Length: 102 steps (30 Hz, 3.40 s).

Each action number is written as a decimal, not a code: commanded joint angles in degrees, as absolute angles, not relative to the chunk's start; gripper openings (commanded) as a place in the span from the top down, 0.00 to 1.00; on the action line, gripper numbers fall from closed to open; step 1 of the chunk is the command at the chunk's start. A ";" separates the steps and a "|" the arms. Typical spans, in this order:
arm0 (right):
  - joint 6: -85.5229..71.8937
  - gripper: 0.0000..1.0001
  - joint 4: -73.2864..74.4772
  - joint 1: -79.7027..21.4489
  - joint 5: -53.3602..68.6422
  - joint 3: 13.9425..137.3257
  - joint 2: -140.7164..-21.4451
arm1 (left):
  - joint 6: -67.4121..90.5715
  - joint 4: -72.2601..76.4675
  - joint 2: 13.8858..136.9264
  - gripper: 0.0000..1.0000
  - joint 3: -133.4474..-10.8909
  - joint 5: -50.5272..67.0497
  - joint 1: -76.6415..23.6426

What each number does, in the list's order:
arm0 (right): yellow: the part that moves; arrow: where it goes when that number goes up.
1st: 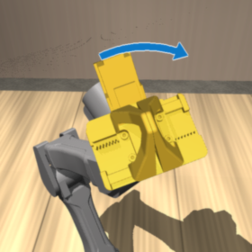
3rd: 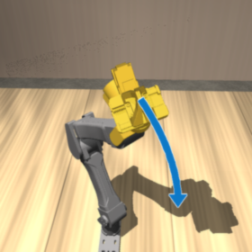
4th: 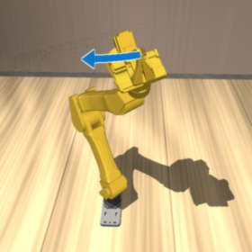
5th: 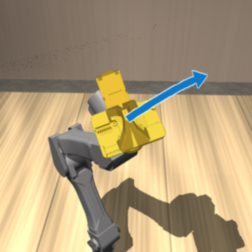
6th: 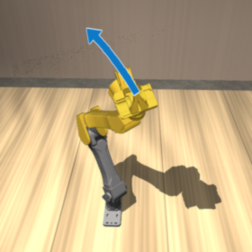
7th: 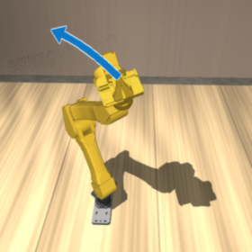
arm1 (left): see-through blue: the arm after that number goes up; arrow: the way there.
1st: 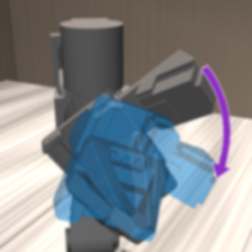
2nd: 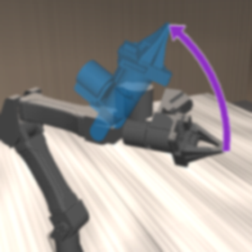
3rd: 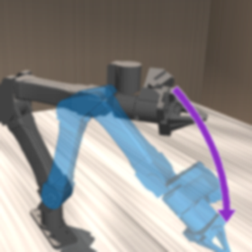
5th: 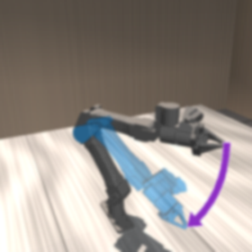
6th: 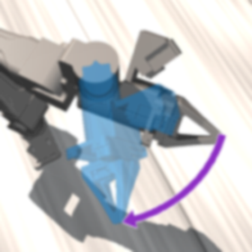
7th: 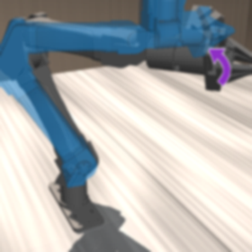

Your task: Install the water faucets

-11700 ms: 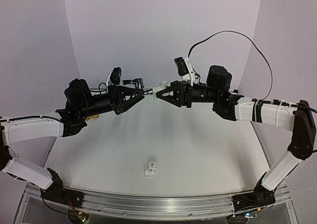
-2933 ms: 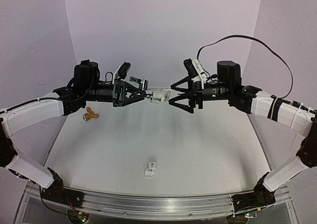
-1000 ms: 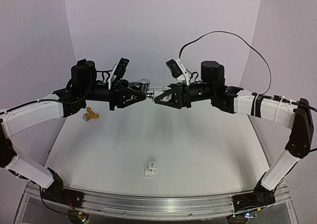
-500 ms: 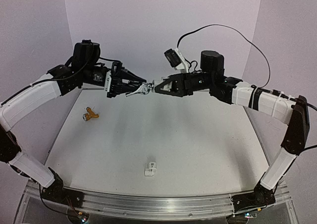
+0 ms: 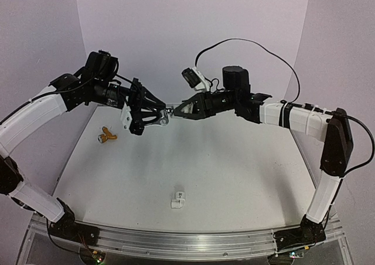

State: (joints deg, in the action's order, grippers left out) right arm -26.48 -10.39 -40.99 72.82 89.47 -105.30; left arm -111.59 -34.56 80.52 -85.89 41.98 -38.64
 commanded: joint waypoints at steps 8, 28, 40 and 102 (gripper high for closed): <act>-28.50 0.02 -13.33 -37.93 60.06 79.97 -90.89 | -75.01 -16.36 72.30 1.00 -77.93 38.37 -38.46; 13.87 0.02 1.80 -40.97 46.60 74.66 -78.70 | 45.65 9.54 77.04 1.00 -78.90 50.36 -36.13; 12.42 0.08 -1.13 -44.12 41.80 79.91 -84.25 | 55.01 16.05 77.12 1.00 -71.98 50.85 -36.86; -31.10 1.00 -9.88 -43.68 64.46 96.78 -101.53 | -62.37 -10.88 78.85 1.00 -81.00 71.15 -36.43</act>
